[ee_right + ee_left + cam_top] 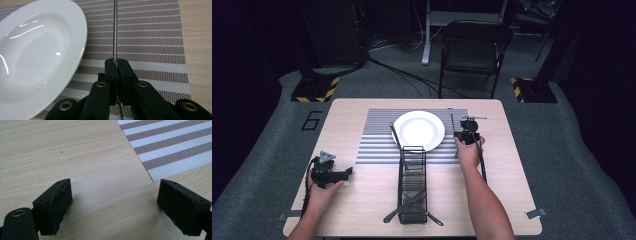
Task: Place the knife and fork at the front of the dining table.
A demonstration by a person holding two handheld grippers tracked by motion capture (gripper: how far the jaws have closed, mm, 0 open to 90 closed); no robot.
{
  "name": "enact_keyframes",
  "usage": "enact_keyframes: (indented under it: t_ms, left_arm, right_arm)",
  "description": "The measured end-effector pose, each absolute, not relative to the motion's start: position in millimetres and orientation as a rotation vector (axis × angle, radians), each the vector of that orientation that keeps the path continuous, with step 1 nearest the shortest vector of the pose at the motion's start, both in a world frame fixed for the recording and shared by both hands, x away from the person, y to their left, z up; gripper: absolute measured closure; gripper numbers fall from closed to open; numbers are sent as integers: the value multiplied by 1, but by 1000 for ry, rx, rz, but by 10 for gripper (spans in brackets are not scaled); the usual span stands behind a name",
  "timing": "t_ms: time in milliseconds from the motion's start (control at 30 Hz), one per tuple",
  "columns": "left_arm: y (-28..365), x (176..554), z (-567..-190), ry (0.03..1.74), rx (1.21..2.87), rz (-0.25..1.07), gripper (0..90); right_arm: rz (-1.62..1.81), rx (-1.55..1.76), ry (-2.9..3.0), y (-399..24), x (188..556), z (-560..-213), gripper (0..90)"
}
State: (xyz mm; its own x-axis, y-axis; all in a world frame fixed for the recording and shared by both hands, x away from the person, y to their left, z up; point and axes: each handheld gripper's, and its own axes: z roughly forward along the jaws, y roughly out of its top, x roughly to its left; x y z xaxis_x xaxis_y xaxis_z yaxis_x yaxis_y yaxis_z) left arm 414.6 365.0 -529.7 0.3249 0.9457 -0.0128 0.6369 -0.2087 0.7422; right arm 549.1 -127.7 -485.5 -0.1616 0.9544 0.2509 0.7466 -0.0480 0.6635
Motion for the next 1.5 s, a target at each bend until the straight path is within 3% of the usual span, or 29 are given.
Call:
enact_keyframes:
  t_ms: [1000, 1500]
  left_arm:
    - [365, 415, -530, 1387, 1941, 605, 126]
    - [365, 415, -530, 1387, 1939, 606, 127]
  right_arm:
    - [1008, 1912, 1887, -122, 557, -504, 874]
    - [996, 1884, 1891, -133, 553, -499, 816]
